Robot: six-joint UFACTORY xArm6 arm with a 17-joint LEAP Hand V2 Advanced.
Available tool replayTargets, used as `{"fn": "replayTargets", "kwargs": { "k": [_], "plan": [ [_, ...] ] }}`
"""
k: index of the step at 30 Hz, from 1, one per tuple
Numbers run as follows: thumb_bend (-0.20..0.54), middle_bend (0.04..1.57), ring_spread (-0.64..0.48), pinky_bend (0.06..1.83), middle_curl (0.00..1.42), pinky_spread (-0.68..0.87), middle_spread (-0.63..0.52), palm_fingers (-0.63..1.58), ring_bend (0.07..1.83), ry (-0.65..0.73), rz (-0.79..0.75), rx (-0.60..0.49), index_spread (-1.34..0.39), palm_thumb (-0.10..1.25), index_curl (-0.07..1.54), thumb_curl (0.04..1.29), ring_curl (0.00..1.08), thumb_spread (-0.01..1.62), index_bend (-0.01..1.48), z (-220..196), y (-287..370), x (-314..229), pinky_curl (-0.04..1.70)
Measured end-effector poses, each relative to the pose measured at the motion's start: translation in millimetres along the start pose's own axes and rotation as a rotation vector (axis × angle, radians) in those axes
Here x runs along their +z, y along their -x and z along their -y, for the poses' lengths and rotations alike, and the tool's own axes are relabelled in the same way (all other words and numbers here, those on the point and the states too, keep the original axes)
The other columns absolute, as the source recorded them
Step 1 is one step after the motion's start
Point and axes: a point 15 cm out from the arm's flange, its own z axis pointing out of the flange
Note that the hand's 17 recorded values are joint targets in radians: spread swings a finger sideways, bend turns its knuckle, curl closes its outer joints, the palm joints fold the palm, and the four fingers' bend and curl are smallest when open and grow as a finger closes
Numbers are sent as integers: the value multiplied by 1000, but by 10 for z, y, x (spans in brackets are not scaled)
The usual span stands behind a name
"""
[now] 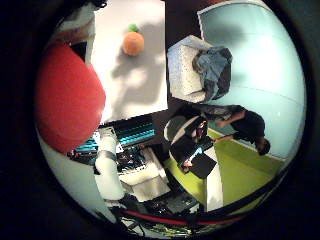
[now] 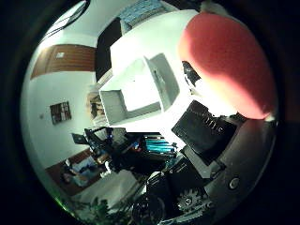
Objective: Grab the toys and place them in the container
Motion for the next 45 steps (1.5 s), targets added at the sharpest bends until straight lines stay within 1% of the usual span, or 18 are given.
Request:
{"fn": "replayTargets", "kwargs": {
  "k": [10,13,19,24,30,36,45],
  "plan": [
    [-19,1328,-276,1199,940,-181,-180,971,1354,-60,-12,-220,-301,1030,991,820,907,775,1075,27,1204,-222,1265],
    [-18,1323,-278,1186,940,-184,-180,980,1344,-90,3,-260,-303,1028,994,824,911,770,1064,147,1462,-262,1275],
    [-18,1309,-282,1164,941,-191,-180,994,1325,-137,14,-333,-307,1027,1003,829,920,767,1044,491,1898,-72,1293],
    [-18,1298,-285,1148,945,-196,-181,1003,1310,-166,25,-339,-310,1027,1010,831,929,767,1030,672,2033,-6,1305],
    [-20,1288,-289,1140,950,-196,-183,1009,1297,-178,33,-332,-317,1004,1025,829,938,782,1009,763,2110,37,1319],
    [-20,1276,-292,1135,962,-203,-186,1012,1290,-160,67,-329,-326,977,1043,819,947,822,994,738,2199,77,1329],
    [-17,1258,-295,1131,978,-208,-192,1016,1282,-167,72,-338,-338,949,1065,794,955,881,958,687,2229,34,1331]
  ]
}}
